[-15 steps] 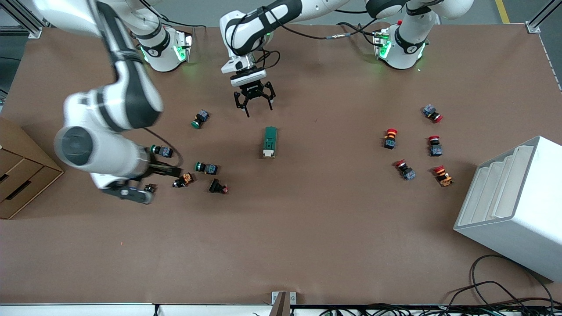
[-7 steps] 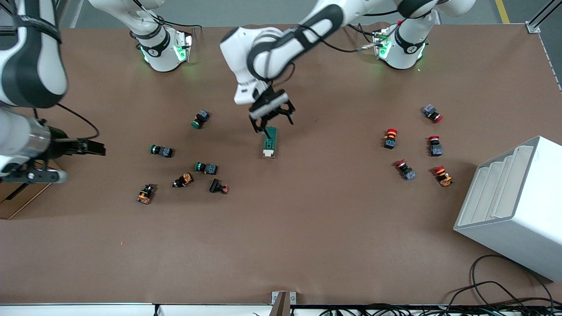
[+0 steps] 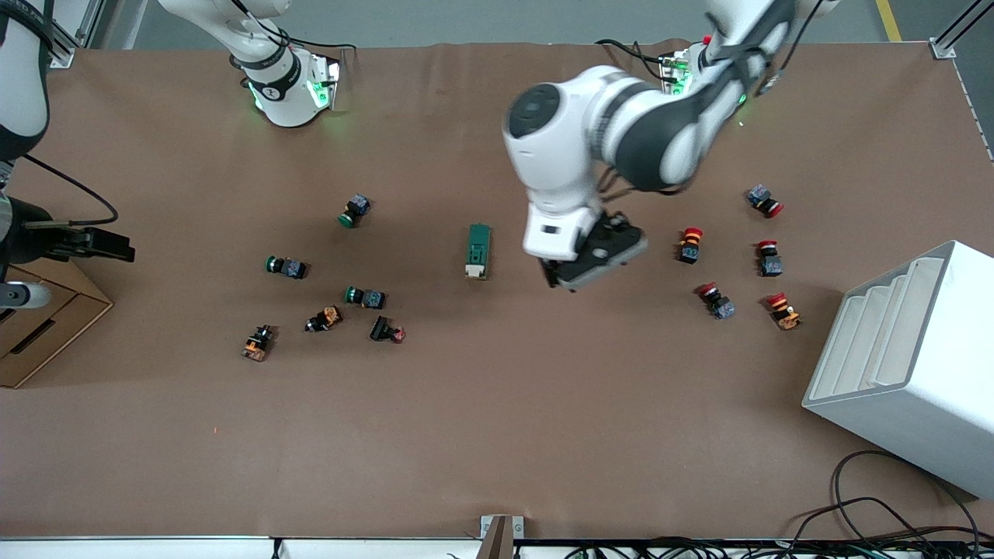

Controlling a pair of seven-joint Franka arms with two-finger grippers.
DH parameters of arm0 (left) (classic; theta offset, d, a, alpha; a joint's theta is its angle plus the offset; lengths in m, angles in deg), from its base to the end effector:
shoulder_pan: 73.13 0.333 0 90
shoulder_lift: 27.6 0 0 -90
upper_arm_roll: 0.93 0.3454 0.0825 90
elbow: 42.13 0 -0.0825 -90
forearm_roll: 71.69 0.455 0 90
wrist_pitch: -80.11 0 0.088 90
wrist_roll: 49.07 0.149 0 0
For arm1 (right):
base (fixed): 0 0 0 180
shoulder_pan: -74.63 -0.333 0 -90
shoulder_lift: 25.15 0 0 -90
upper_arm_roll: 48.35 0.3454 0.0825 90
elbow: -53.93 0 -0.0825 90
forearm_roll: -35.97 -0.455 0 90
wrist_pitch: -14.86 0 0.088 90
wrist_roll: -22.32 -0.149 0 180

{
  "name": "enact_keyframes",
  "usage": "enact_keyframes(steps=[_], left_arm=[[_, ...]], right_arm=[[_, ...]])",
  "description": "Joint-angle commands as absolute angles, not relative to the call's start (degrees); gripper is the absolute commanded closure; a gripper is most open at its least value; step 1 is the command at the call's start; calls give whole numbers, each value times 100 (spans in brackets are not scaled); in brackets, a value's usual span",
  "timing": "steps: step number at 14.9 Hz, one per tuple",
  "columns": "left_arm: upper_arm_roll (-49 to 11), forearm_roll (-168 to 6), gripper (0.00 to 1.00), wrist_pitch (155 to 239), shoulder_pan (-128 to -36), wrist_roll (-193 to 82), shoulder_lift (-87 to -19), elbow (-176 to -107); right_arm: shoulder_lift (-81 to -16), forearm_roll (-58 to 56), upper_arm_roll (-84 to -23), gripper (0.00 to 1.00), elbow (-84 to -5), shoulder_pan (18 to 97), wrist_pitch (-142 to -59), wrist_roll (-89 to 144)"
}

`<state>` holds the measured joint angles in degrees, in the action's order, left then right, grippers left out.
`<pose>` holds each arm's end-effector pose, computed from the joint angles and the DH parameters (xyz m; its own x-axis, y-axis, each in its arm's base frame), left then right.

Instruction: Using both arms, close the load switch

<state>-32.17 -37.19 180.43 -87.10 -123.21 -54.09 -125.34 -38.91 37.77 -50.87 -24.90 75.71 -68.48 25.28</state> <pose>0.6176 -0.4356 0.4148 0.8899 0.3469 0.2961 0.4120 -0.8900 -0.1955 0.6819 -0.0447 0.5498 0.9866 -0.0145 -0.1624 -0.0091 -0.9994 0.0335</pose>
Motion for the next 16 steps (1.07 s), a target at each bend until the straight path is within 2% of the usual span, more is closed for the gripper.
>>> enact_keyframes(steps=[1,6,9,12,16], left_arm=[[-3187,-4310,0,18065,-8044,-11109,-4801,-12712],[-2133,-5962,0,18065,-7253,-8032,-3869,-12747],[-1633,-6334,0,17830,-7040,-6809,-3508,-12774],[-1079,-7016,0,17505,-7014,-5805,-3174,-12774],[-980,-7124,0,16933,-7005,-5480,-2865,-12809]], right_arm=[[-3912,3905,-4994,0,-2279,7648,-6732,2539],[-3921,3791,-4985,0,-2279,7621,-6706,2539],[-3868,3826,-4958,0,-2262,7595,-5935,2505],[-3790,3764,-4923,0,-2086,7577,-5897,2513],[-3509,3501,-4967,0,-2288,7612,-5888,2539]])
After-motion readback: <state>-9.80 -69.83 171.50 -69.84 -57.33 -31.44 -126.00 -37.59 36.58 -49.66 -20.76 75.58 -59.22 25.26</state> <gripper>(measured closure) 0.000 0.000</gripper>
